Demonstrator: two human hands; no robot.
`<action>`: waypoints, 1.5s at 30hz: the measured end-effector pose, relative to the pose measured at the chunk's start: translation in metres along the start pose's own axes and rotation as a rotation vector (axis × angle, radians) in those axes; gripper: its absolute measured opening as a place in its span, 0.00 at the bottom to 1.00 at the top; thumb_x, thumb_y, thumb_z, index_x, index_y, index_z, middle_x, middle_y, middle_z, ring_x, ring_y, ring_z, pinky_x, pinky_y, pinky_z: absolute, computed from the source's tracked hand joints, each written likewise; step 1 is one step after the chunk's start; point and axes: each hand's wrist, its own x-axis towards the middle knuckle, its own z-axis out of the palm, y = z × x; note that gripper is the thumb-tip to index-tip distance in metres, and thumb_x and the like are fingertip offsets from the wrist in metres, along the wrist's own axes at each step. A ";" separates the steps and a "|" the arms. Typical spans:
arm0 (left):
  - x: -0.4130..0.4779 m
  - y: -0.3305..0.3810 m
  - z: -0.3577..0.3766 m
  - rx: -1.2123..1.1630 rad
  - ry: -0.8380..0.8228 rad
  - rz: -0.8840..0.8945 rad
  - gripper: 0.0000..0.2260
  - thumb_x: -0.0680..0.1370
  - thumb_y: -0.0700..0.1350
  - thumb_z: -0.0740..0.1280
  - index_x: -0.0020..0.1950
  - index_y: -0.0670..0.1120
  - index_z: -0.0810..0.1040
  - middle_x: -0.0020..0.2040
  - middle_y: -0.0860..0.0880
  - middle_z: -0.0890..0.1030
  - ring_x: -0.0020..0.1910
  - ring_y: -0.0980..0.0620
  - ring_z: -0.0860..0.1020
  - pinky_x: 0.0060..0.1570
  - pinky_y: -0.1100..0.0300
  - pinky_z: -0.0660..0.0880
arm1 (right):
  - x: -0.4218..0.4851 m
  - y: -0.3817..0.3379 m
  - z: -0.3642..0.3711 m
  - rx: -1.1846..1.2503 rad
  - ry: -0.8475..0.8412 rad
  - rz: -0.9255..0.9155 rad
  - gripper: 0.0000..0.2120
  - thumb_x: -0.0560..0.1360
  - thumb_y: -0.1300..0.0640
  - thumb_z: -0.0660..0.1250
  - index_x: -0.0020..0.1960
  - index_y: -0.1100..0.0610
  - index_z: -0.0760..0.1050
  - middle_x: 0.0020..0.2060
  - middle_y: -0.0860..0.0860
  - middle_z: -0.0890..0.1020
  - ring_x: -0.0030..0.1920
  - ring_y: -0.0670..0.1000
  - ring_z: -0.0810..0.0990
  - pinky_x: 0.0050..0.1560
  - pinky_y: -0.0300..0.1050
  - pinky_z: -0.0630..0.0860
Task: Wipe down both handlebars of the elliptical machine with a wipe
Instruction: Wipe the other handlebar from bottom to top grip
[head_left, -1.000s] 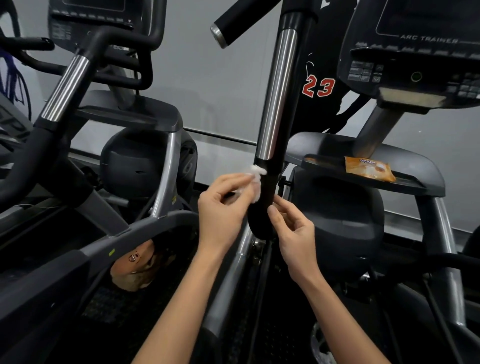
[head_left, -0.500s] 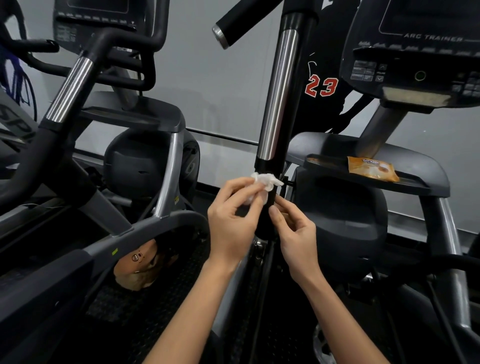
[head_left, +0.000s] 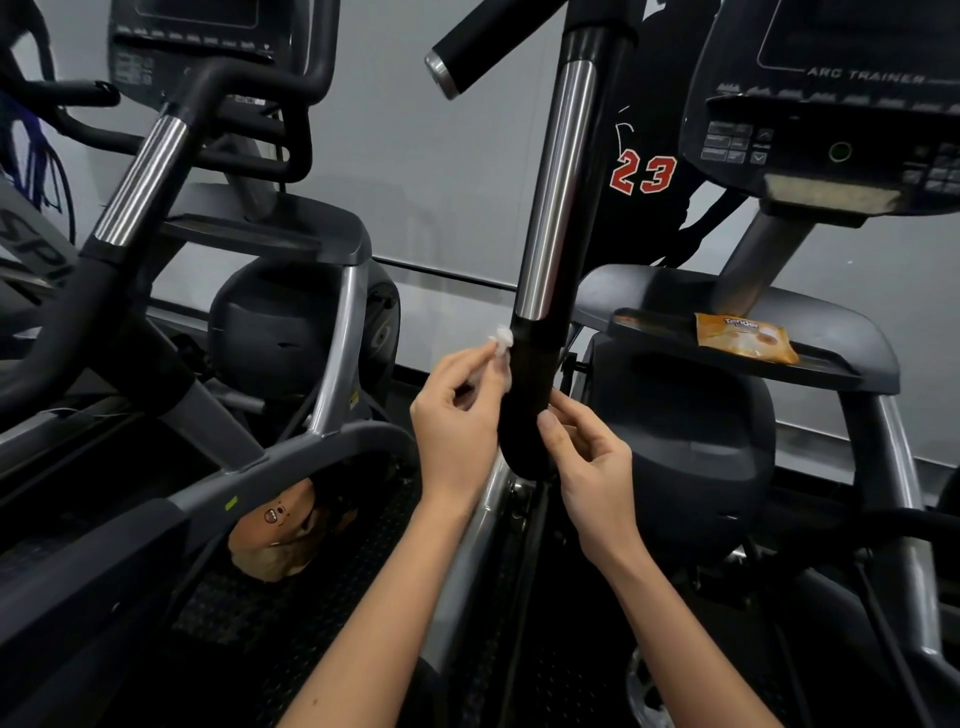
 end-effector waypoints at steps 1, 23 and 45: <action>-0.002 0.001 0.000 0.015 0.007 0.018 0.08 0.76 0.36 0.68 0.51 0.46 0.81 0.44 0.56 0.79 0.44 0.63 0.78 0.46 0.71 0.73 | 0.000 0.001 0.000 -0.005 -0.001 -0.001 0.14 0.74 0.59 0.66 0.60 0.55 0.77 0.51 0.55 0.83 0.54 0.54 0.81 0.59 0.54 0.76; 0.039 -0.006 -0.006 -0.420 -0.453 -0.601 0.09 0.79 0.40 0.61 0.46 0.43 0.80 0.33 0.55 0.81 0.36 0.60 0.79 0.41 0.64 0.74 | 0.001 -0.003 -0.001 0.000 -0.018 0.002 0.17 0.70 0.54 0.67 0.58 0.54 0.77 0.49 0.53 0.84 0.52 0.53 0.82 0.59 0.52 0.77; -0.035 -0.036 -0.015 -0.277 -0.073 -0.557 0.07 0.76 0.37 0.66 0.52 0.44 0.81 0.39 0.52 0.85 0.43 0.57 0.81 0.43 0.67 0.77 | 0.000 0.002 0.000 0.020 -0.001 0.009 0.15 0.73 0.58 0.66 0.59 0.55 0.77 0.50 0.55 0.83 0.53 0.53 0.82 0.59 0.54 0.76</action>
